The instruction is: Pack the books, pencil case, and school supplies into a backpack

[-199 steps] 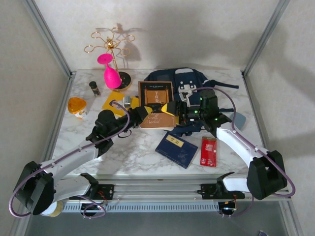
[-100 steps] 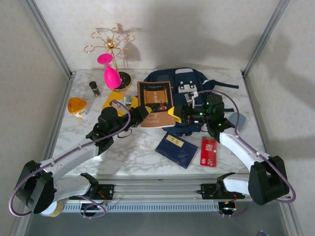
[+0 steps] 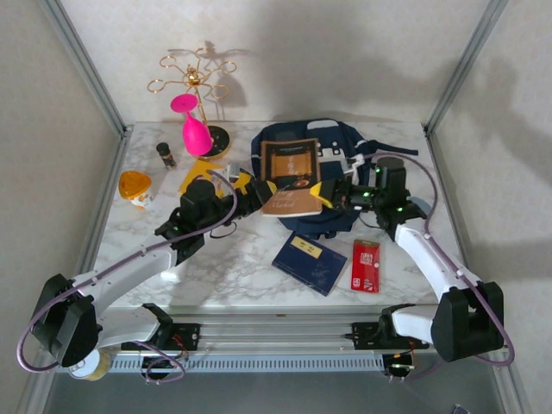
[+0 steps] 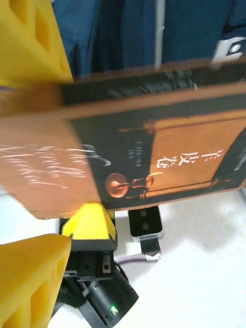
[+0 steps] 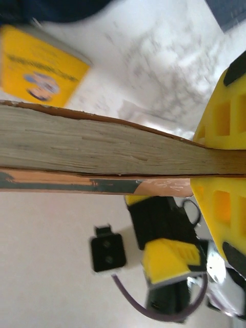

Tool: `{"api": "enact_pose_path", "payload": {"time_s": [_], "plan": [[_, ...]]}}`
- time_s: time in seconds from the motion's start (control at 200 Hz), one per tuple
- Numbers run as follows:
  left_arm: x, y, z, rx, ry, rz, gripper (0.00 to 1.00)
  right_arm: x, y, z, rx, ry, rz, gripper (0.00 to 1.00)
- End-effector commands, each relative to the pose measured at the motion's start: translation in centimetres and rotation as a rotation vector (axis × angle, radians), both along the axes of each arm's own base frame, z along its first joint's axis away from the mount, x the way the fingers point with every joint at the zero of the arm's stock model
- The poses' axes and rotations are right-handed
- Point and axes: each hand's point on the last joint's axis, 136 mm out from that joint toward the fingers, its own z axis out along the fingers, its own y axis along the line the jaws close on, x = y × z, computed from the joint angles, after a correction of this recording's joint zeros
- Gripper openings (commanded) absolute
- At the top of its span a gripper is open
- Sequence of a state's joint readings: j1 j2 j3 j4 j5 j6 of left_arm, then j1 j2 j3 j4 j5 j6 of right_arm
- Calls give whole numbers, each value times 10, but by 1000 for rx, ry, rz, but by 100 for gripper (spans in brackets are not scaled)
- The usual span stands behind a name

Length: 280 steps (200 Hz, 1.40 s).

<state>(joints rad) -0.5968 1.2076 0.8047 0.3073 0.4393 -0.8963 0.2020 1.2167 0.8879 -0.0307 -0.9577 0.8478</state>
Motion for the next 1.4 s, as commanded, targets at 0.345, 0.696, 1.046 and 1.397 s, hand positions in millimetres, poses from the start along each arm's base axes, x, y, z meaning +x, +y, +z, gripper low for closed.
{"api": "enact_pose_path", "payload": {"time_s": [0.345,0.696,1.046,1.397], "plan": [[27,-79,-85,685,-239,-428,69,51,-188,-11,-306,28,-691,0],[60,-136,-151,820,-235,-567,59,52,-222,-19,-473,32,-809,0],[92,-136,-189,1115,-364,-694,70,55,-217,-31,-459,61,-758,0],[108,-144,-211,1232,-447,-711,75,54,-214,-36,-474,67,-728,0]]}}
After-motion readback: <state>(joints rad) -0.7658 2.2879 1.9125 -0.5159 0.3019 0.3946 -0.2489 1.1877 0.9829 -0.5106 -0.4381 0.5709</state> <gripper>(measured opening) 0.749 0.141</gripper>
